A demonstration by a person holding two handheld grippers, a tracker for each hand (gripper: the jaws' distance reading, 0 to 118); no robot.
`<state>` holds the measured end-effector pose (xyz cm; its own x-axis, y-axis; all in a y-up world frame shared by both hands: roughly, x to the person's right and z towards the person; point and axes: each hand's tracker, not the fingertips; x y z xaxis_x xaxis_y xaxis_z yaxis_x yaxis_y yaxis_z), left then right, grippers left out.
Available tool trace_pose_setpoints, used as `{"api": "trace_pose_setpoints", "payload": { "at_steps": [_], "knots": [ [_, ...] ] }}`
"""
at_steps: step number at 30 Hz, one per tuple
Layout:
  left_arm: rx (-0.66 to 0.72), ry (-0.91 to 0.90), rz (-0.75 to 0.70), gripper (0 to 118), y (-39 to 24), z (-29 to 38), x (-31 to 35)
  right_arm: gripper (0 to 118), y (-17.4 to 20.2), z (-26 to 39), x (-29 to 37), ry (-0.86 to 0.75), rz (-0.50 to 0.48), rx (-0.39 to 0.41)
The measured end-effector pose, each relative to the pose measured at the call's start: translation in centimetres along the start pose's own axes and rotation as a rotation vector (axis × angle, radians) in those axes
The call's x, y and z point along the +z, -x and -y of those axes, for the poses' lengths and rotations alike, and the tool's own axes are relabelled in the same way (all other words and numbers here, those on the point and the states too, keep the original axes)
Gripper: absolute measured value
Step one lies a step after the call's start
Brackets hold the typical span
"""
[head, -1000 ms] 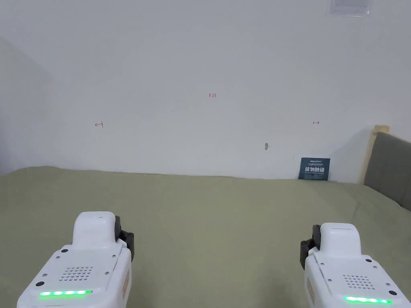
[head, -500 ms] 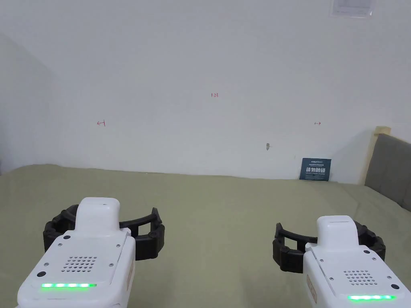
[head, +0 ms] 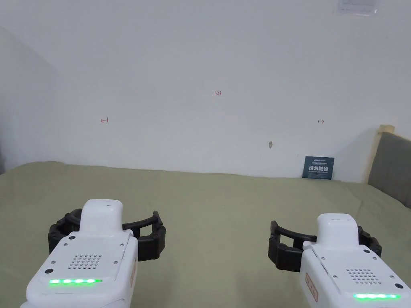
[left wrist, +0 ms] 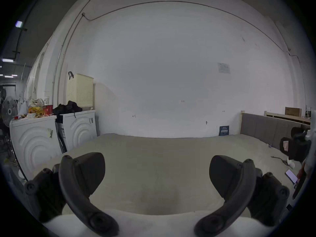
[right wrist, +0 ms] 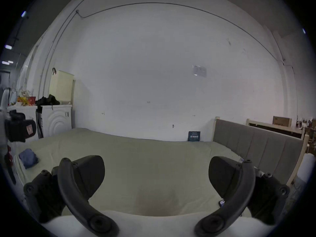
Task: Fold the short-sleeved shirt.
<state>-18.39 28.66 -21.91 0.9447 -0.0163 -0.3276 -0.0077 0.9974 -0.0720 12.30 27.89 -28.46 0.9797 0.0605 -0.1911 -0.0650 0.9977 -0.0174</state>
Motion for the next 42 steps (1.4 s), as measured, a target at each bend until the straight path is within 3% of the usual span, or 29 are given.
{"api": "trace_pose_setpoints", "payload": {
  "at_steps": [10,18,28,32,42],
  "knots": [
    [0.022,-0.005,0.014,118,0.2,-0.5,0.2,118,0.1,0.5,-0.5,0.005,0.077,0.005],
    [0.052,0.021,0.035,118,0.0,-0.1,-0.6,118,0.2,0.3,-0.9,0.02,0.021,-0.034],
    [0.051,0.036,0.04,118,0.3,-0.4,-1.2,118,0.6,0.2,-1.4,0.034,0.051,0.01],
    [0.048,0.032,0.04,118,0.3,-0.6,-1.0,118,0.4,-0.1,-1.3,0.025,0.029,-0.042],
    [0.052,0.032,0.057,118,0.4,-0.7,-0.8,118,0.9,-0.2,-1.7,0.0,0.047,0.0]
  ]
}}
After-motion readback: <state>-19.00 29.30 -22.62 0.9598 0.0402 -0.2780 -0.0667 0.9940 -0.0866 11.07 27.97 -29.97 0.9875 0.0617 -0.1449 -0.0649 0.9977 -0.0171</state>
